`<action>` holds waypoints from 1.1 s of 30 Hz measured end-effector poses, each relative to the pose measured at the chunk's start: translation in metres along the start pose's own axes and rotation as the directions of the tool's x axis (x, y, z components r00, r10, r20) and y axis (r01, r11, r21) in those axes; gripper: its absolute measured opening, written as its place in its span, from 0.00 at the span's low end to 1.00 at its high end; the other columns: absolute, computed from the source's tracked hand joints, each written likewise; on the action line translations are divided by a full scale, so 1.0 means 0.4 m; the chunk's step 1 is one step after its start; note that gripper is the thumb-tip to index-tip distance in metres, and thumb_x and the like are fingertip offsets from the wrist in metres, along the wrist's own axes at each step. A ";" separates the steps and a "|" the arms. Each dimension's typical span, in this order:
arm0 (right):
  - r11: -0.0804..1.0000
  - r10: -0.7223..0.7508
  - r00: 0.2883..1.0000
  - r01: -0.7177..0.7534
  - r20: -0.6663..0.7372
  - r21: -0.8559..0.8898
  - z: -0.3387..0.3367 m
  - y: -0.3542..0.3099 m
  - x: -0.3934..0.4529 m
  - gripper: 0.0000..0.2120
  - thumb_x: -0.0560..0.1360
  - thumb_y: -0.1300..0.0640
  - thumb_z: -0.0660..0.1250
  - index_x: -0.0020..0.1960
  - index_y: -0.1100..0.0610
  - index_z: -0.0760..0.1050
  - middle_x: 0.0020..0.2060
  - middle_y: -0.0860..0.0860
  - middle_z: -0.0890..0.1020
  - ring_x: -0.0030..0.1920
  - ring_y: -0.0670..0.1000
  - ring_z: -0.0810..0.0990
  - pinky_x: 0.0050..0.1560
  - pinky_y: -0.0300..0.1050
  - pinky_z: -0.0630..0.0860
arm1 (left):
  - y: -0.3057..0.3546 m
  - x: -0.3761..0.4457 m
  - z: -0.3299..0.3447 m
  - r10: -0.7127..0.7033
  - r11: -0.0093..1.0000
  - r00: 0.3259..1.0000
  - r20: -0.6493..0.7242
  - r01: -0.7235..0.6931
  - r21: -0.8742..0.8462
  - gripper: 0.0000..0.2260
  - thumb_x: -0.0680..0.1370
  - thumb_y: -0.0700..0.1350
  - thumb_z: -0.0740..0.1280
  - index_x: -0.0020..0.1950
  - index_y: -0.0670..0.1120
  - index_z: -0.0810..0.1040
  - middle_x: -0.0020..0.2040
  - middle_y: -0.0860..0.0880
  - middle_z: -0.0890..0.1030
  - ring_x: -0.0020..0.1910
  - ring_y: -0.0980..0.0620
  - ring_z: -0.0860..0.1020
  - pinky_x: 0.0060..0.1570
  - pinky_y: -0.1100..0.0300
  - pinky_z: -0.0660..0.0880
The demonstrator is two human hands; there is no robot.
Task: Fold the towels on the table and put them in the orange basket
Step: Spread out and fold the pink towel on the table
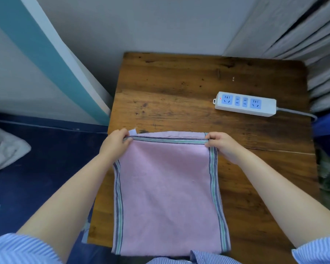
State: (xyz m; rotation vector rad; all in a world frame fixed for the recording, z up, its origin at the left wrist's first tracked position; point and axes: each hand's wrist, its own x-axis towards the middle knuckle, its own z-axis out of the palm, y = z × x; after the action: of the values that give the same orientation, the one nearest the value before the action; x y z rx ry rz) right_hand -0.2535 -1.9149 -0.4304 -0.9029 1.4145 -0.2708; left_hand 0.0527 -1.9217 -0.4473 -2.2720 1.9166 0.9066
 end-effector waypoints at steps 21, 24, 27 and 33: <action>0.767 -0.122 0.940 -0.113 -0.317 -0.632 0.016 -0.003 0.107 0.10 0.75 0.60 0.62 0.54 0.59 0.77 0.49 0.55 0.79 0.49 0.53 0.76 0.43 0.42 0.71 | -0.027 0.090 0.005 -0.028 0.991 0.942 0.333 -0.017 0.131 0.04 0.77 0.44 0.61 0.43 0.46 0.70 0.42 0.47 0.75 0.41 0.49 0.72 0.32 0.61 0.65; 0.654 -0.214 0.911 -0.134 -0.353 -0.745 0.016 0.001 0.122 0.11 0.75 0.59 0.64 0.55 0.60 0.78 0.56 0.55 0.76 0.58 0.54 0.71 0.52 0.44 0.71 | -0.042 0.099 -0.006 0.012 0.979 0.938 0.345 -0.082 0.189 0.04 0.77 0.45 0.62 0.45 0.46 0.76 0.46 0.46 0.78 0.43 0.49 0.74 0.36 0.60 0.70; 0.634 -0.184 0.917 -0.165 -0.354 -0.755 0.014 0.003 0.130 0.11 0.74 0.60 0.64 0.55 0.60 0.78 0.59 0.55 0.74 0.60 0.55 0.70 0.55 0.45 0.71 | -0.063 0.102 -0.007 0.073 0.926 0.958 0.279 -0.169 0.339 0.10 0.77 0.46 0.63 0.54 0.45 0.79 0.56 0.47 0.73 0.54 0.48 0.71 0.48 0.56 0.72; 0.666 -0.069 0.968 -0.136 -0.242 -0.734 -0.004 -0.016 0.142 0.08 0.72 0.59 0.67 0.49 0.61 0.79 0.54 0.57 0.76 0.49 0.52 0.74 0.42 0.38 0.69 | -0.084 0.100 0.004 0.056 0.986 0.949 0.310 -0.100 0.130 0.07 0.77 0.45 0.63 0.52 0.45 0.78 0.46 0.50 0.76 0.44 0.51 0.74 0.36 0.61 0.68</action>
State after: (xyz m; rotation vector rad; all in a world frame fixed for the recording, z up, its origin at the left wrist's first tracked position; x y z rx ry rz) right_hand -0.2420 -1.9570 -0.4672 -1.5583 1.8176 0.2816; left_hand 0.0853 -1.9485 -0.4778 -1.8614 1.8772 1.0217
